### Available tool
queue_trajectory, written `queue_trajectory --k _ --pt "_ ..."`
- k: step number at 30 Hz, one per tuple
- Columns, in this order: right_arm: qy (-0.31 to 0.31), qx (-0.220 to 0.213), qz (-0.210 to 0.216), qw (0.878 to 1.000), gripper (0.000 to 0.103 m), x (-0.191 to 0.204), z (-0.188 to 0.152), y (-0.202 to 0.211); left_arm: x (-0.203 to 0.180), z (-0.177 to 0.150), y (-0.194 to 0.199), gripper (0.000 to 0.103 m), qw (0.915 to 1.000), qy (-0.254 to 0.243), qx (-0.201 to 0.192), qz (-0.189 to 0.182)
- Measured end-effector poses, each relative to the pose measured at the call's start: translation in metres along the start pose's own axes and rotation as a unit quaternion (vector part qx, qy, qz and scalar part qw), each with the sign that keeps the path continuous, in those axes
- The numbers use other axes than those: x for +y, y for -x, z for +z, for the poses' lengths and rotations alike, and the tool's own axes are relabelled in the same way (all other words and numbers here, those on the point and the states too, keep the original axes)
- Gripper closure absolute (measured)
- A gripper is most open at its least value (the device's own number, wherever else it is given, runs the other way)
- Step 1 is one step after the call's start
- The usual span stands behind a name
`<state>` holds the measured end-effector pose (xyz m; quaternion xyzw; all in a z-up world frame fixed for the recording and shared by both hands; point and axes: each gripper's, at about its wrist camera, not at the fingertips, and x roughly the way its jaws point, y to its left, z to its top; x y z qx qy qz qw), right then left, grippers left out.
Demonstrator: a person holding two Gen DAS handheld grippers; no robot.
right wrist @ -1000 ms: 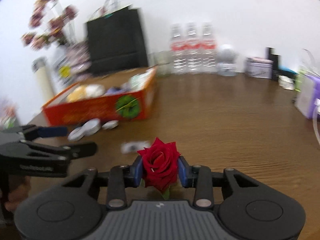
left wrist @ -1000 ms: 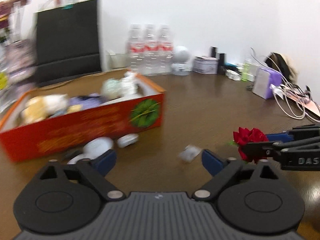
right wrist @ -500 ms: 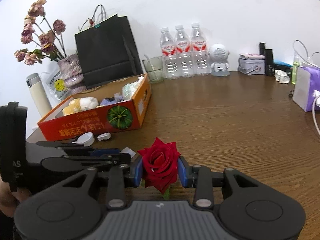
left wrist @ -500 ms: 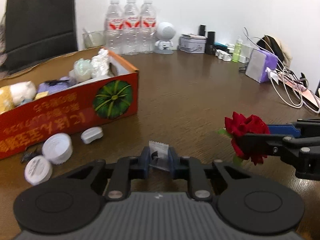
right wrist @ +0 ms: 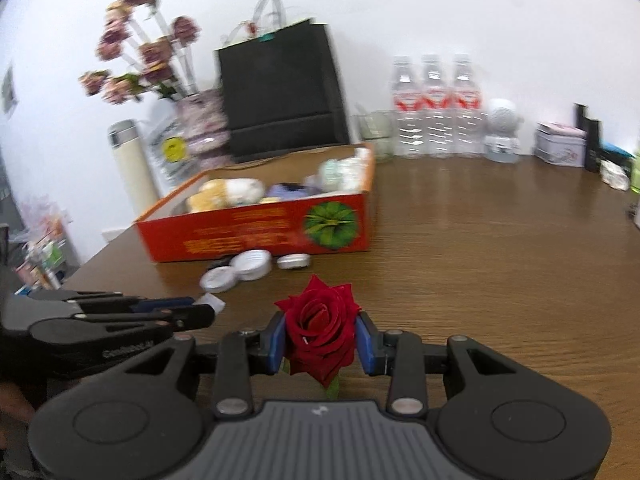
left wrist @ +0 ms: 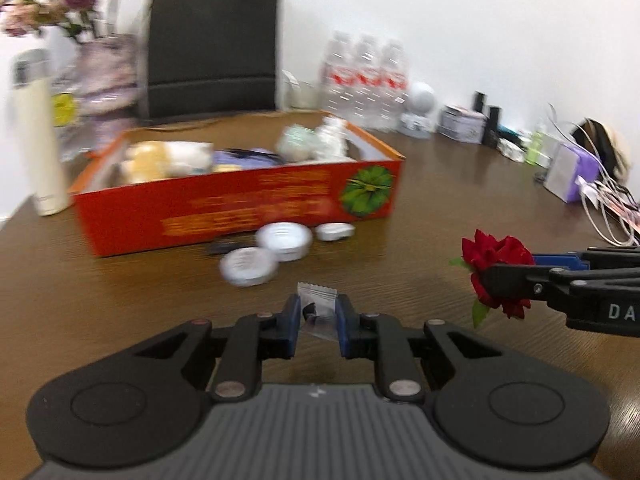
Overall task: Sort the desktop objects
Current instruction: 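Grasp the clear wrapper with the left gripper while the right gripper holds the rose, then carry the rose and wrapper into the cardboard box and open both grippers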
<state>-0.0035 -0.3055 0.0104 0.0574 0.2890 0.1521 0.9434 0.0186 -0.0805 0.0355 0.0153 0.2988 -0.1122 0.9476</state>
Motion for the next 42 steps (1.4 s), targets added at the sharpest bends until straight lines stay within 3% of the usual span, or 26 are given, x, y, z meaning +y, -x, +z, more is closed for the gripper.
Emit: queue_trajectory --k 7,15,20,23,26,30,33,37,42 --pt "0.032 0.003 0.036 0.999 0.068 0.057 0.003 -0.011 0.053 -0.009 0.050 0.084 0.9970 0.052 -0.029 0.050" --pt "0.058 -0.008 0.052 0.997 0.068 0.090 0.017 -0.014 0.082 -0.001 0.059 0.084 0.9941 0.083 -0.049 0.051" --pt "0.070 -0.046 0.047 0.995 0.068 0.090 0.075 -0.036 0.096 0.059 0.030 0.084 0.9922 0.062 -0.086 0.066" --pt "0.067 -0.060 0.046 0.995 0.068 0.084 0.125 -0.068 0.112 0.105 -0.011 0.084 0.9920 0.056 -0.081 0.079" --pt "0.047 -0.035 0.044 0.997 0.068 0.068 0.166 -0.116 0.128 0.125 -0.054 0.084 0.9917 0.043 -0.052 0.110" --pt "-0.014 0.048 0.068 0.996 0.068 0.038 0.198 -0.196 0.147 0.132 -0.110 0.084 0.9939 0.052 0.015 0.096" --pt "-0.022 0.099 0.030 0.994 0.068 0.029 0.203 -0.253 0.158 0.131 -0.142 0.083 0.9913 0.070 0.058 0.095" --pt "-0.018 0.157 -0.004 0.987 0.067 0.028 0.199 -0.307 0.155 0.134 -0.153 0.082 0.9908 0.043 0.065 0.110" --pt "-0.003 0.190 -0.020 0.982 0.053 0.034 0.198 -0.327 0.161 0.141 -0.157 0.073 0.9905 0.044 0.079 0.103"
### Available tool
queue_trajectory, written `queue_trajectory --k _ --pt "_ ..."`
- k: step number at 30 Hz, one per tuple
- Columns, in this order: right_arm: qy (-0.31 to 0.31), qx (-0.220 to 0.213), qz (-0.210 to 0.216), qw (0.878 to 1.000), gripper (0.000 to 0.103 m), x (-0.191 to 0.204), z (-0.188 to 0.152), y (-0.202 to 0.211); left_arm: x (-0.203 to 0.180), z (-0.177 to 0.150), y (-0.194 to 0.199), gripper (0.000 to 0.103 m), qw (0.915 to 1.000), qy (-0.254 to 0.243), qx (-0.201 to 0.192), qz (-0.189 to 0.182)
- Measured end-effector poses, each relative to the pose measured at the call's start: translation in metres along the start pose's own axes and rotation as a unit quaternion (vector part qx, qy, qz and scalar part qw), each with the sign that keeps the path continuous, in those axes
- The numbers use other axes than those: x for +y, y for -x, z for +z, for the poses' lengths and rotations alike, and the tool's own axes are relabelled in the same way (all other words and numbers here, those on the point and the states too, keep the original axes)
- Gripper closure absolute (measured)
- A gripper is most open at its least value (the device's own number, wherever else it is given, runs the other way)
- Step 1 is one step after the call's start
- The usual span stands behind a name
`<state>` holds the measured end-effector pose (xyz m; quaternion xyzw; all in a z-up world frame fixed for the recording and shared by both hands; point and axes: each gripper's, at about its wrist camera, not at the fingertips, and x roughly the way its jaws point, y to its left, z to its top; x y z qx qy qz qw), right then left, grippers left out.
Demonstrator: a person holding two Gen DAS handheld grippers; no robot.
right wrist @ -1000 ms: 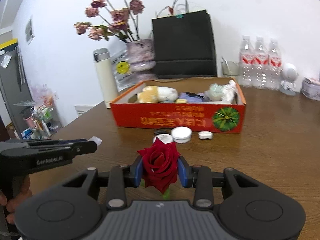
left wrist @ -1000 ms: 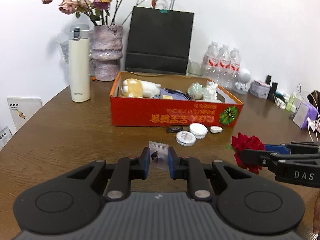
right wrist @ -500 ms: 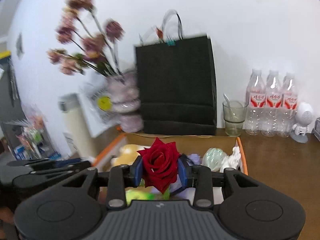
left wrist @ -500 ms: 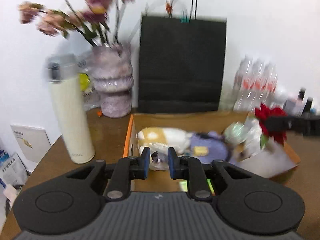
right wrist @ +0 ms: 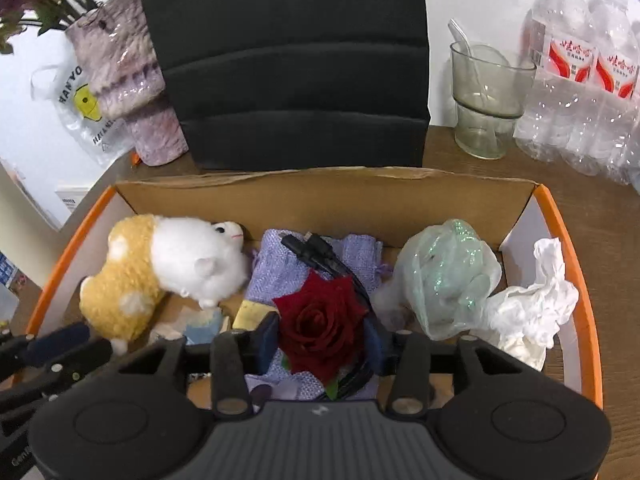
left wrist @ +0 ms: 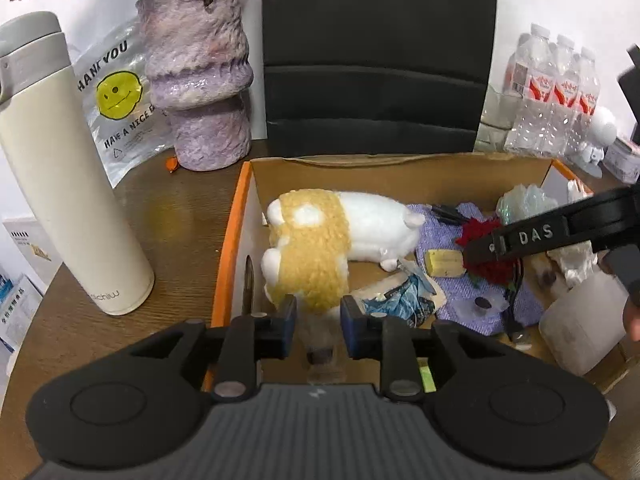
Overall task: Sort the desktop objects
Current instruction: 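Carry the rose and wrapper into the cardboard box and open both grippers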
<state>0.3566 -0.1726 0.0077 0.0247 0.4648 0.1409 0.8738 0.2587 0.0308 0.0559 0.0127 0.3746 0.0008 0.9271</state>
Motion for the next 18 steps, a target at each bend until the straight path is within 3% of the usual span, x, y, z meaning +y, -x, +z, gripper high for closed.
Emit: queue_trajectory --k 2,5,6,10,13,18 --pt "-0.003 -0.001 0.001 1.000 0.039 -0.002 -0.001 0.009 0.006 0.006 0.005 0.059 0.9998 0.014 -0.004 -0.012" --pt "-0.018 -0.009 0.008 1.000 0.021 -0.007 0.001 0.031 0.011 0.014 0.018 0.054 0.9991 0.028 -0.008 -0.031" --pt "-0.019 -0.011 0.005 1.000 0.021 -0.008 0.002 0.039 0.011 0.016 0.023 0.051 0.9991 0.027 -0.006 -0.032" --pt "-0.009 -0.020 -0.011 1.000 0.018 -0.012 0.005 0.076 0.009 0.024 0.043 0.016 0.9995 0.025 0.008 -0.019" --pt "-0.003 -0.020 -0.026 0.999 0.014 -0.018 0.002 0.102 0.008 0.025 0.059 0.001 0.9994 0.034 0.009 0.005" --pt "-0.009 -0.014 -0.047 0.999 0.011 -0.033 -0.015 0.131 0.008 0.020 0.084 0.000 0.9988 0.042 0.013 0.020"
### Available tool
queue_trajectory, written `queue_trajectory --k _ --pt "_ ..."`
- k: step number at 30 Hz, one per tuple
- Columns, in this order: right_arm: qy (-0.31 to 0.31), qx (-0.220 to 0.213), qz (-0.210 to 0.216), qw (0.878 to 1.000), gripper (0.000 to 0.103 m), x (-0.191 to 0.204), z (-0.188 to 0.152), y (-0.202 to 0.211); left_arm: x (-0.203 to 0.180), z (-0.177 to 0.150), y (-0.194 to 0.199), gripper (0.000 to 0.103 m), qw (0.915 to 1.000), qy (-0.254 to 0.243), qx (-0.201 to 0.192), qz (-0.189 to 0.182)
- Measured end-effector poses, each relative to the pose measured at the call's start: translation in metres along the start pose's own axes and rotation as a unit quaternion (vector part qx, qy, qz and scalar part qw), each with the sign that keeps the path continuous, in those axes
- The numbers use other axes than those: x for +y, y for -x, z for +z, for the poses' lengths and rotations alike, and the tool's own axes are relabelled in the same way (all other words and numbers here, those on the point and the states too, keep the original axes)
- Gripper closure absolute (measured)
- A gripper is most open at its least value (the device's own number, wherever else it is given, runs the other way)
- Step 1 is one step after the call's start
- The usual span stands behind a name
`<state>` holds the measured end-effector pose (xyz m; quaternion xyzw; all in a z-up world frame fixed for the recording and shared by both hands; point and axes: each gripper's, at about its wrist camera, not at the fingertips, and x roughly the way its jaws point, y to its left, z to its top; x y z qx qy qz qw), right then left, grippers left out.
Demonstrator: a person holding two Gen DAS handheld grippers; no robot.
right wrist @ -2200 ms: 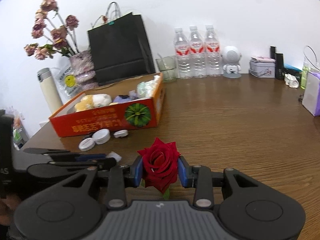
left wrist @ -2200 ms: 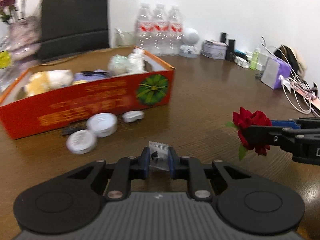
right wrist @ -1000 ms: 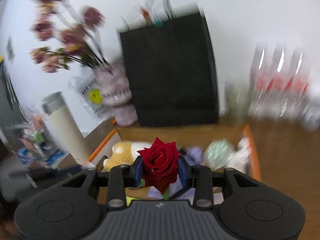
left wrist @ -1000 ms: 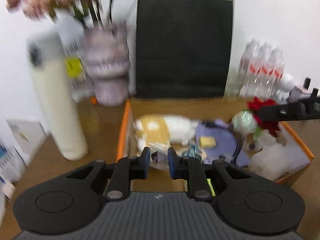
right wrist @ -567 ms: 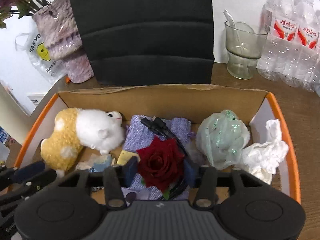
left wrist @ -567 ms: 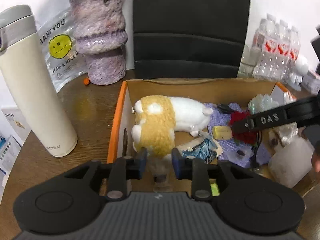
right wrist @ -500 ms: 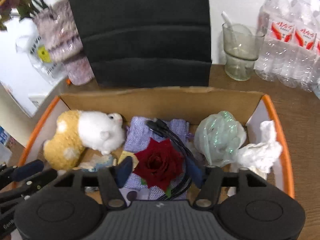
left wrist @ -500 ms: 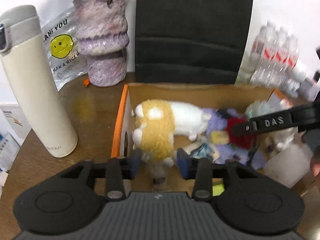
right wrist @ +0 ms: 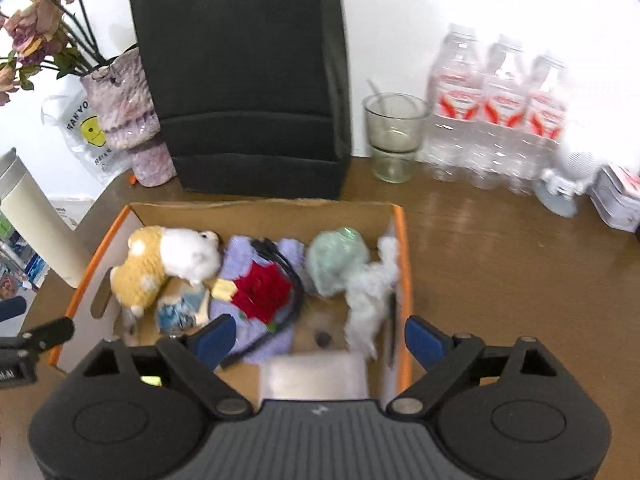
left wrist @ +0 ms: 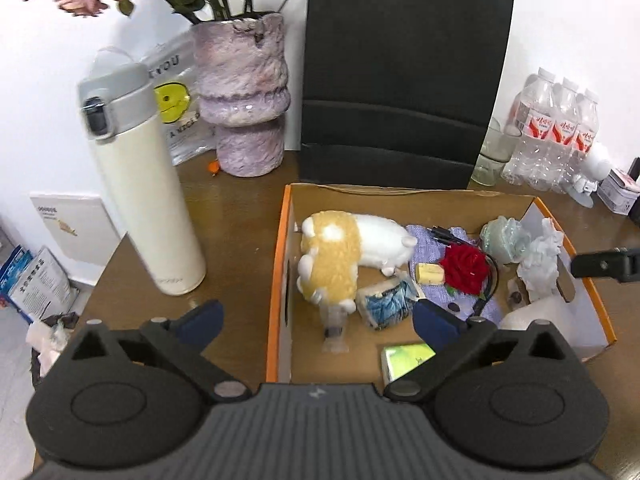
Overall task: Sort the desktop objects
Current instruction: 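Carry the rose and wrapper into the cardboard box and open both grippers, then move both tools back toward the white round lids on the table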
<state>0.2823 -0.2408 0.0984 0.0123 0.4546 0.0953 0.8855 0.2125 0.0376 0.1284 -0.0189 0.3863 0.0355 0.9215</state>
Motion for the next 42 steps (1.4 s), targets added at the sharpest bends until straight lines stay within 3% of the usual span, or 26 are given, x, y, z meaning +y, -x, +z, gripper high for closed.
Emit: queue_trajectory --k 3,5,9,10,13,20,24,28,35,42 --pt "-0.018 -0.006 0.001 1.000 0.010 -0.009 -0.014 0.016 0.000 -0.007 0.014 0.000 0.9999 0.005 -0.015 0.004" --pt "-0.017 -0.026 0.011 0.999 0.010 -0.008 -0.025 0.027 -0.001 -0.013 0.024 0.000 0.9990 0.007 -0.045 0.003" --pt "0.016 -0.122 0.031 0.992 0.008 0.004 -0.056 0.051 -0.006 -0.041 0.054 0.000 0.9862 -0.004 -0.165 0.001" --pt "0.028 -0.154 0.035 0.987 0.008 0.008 -0.066 0.056 -0.008 -0.048 0.058 0.000 0.9837 -0.006 -0.180 0.005" --pt "0.042 -0.203 0.043 0.977 0.008 0.013 -0.089 0.061 -0.012 -0.065 0.061 0.000 0.9827 -0.014 -0.185 0.006" --pt "0.047 -0.248 0.034 0.967 0.008 0.027 -0.117 0.069 -0.014 -0.088 0.057 0.000 0.9838 -0.018 -0.178 0.006" --pt "0.045 -0.240 0.022 0.970 0.008 0.030 -0.138 0.071 -0.012 -0.114 0.068 0.000 0.9841 -0.014 -0.177 0.004" --pt "0.045 -0.229 0.039 0.972 0.008 0.031 -0.182 0.069 -0.011 -0.154 0.065 0.000 0.9892 0.007 -0.146 -0.016" --pt "0.040 -0.194 0.031 0.980 0.008 0.034 -0.245 0.068 -0.012 -0.214 0.085 0.000 0.9916 0.012 -0.128 -0.011" --pt "0.023 -0.144 0.092 0.985 0.011 0.031 -0.290 0.076 -0.030 -0.252 0.098 0.000 0.9937 -0.023 -0.109 -0.007"
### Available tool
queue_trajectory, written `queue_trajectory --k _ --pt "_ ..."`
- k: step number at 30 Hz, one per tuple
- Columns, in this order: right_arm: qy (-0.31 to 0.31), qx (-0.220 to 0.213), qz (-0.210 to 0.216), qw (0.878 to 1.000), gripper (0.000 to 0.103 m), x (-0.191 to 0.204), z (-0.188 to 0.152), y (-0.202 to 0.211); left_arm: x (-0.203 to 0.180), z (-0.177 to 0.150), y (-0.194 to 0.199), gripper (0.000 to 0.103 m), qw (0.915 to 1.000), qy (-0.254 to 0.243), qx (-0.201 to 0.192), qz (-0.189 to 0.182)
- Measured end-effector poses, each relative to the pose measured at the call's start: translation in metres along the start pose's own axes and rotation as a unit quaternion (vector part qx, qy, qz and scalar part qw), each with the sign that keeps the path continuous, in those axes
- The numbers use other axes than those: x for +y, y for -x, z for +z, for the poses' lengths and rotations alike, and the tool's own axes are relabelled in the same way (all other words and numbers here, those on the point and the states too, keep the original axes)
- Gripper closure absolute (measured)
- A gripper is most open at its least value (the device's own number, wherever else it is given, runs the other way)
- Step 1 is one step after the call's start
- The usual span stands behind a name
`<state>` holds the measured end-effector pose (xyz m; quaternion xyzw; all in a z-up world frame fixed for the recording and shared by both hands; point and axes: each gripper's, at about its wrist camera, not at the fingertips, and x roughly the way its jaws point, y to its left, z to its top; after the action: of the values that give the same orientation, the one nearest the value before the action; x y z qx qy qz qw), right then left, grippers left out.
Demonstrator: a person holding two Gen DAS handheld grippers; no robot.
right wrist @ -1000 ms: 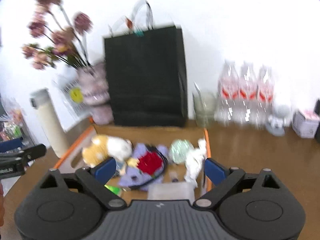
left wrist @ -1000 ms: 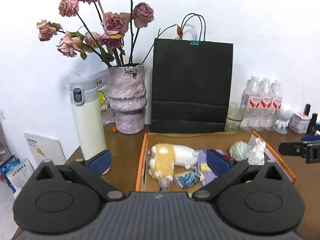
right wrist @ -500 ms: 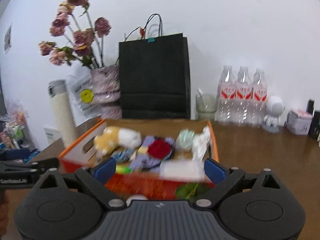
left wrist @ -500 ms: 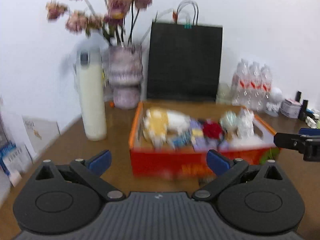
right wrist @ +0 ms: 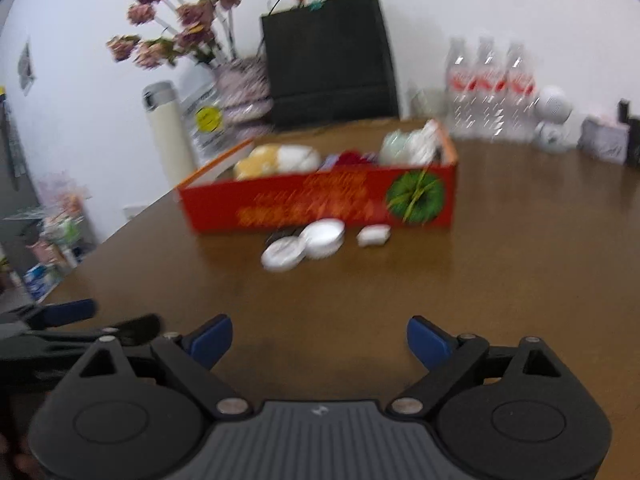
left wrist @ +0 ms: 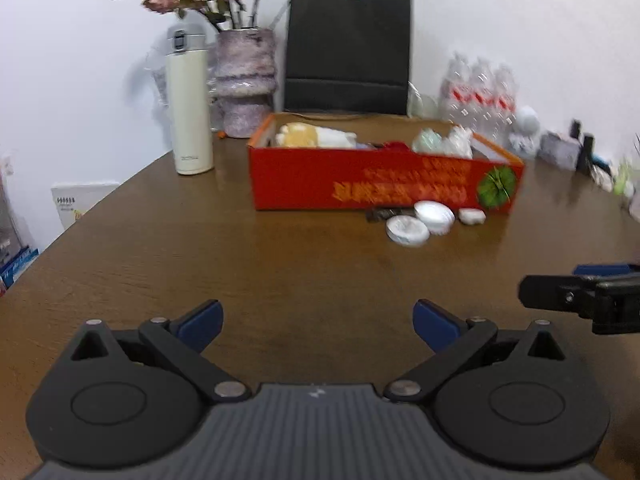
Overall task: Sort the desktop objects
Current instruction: 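Move both tools back toward the white round lids on the table, then grasp a white round tin with the left gripper while the right gripper grasps a white cap, then carry the tin and cap into the cardboard box and open both grippers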
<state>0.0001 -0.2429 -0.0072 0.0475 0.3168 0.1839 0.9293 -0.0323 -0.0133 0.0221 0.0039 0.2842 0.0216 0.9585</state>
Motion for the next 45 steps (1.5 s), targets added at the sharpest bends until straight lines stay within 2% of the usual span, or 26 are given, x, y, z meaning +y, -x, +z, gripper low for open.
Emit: queue_trajectory --k 5,8,15,17,19,22,23,25,30,32,34,39,42,43,45 --pt "0.043 -0.014 -0.024 0.999 0.012 0.008 -0.009 0.010 -0.006 -0.001 0.002 0.000 0.9998 -0.018 -0.001 -0.006" --pt "0.029 -0.018 -0.032 0.999 0.016 0.000 -0.008 0.008 -0.013 0.007 -0.016 0.000 0.9994 -0.030 0.012 -0.015" --pt "-0.005 -0.050 -0.034 0.998 0.019 -0.019 0.009 0.005 -0.048 0.051 -0.081 0.011 0.9935 -0.071 0.005 -0.088" --pt "-0.009 -0.047 -0.037 0.998 0.019 -0.025 0.012 0.001 -0.055 0.059 -0.105 0.024 0.9920 -0.072 0.026 -0.100" --pt "-0.008 -0.045 -0.046 0.998 0.020 -0.030 0.014 -0.003 -0.057 0.063 -0.123 0.028 0.9926 -0.065 0.041 -0.094" --pt "-0.004 -0.045 -0.054 0.997 0.021 -0.036 0.018 -0.009 -0.057 0.065 -0.133 0.038 0.9915 -0.058 0.044 -0.108" --pt "-0.006 -0.044 -0.055 0.998 0.021 -0.039 0.021 -0.013 -0.055 0.065 -0.133 0.048 0.9911 -0.058 0.043 -0.112" --pt "-0.003 -0.039 -0.051 0.998 0.025 -0.040 0.027 -0.023 -0.053 0.063 -0.130 0.061 0.9909 -0.067 0.037 -0.111" --pt "0.045 -0.024 -0.026 0.998 0.027 -0.021 0.049 -0.060 -0.028 0.062 -0.119 0.062 0.9869 -0.028 0.052 -0.150" --pt "0.074 -0.019 -0.016 0.997 0.029 -0.010 0.055 -0.079 -0.015 0.060 -0.115 0.062 0.9882 -0.010 0.053 -0.143" --pt "0.087 -0.007 -0.019 0.996 0.039 -0.002 0.063 -0.102 -0.003 0.059 -0.112 0.062 0.9903 0.001 0.049 -0.130" --pt "0.111 0.020 -0.023 0.993 0.049 0.011 0.073 -0.137 0.017 0.056 -0.111 0.062 0.9922 0.014 0.047 -0.115" --pt "0.120 0.024 -0.024 0.992 0.054 0.016 0.071 -0.145 0.022 0.056 -0.109 0.063 0.9922 0.018 0.043 -0.116" --pt "0.119 0.024 -0.019 0.992 0.065 0.017 0.070 -0.145 0.022 0.057 -0.107 0.063 0.9923 0.017 0.041 -0.115" --pt "0.124 0.023 -0.025 0.992 0.064 0.022 0.069 -0.142 0.020 0.057 -0.101 0.063 0.9928 0.013 0.035 -0.113"
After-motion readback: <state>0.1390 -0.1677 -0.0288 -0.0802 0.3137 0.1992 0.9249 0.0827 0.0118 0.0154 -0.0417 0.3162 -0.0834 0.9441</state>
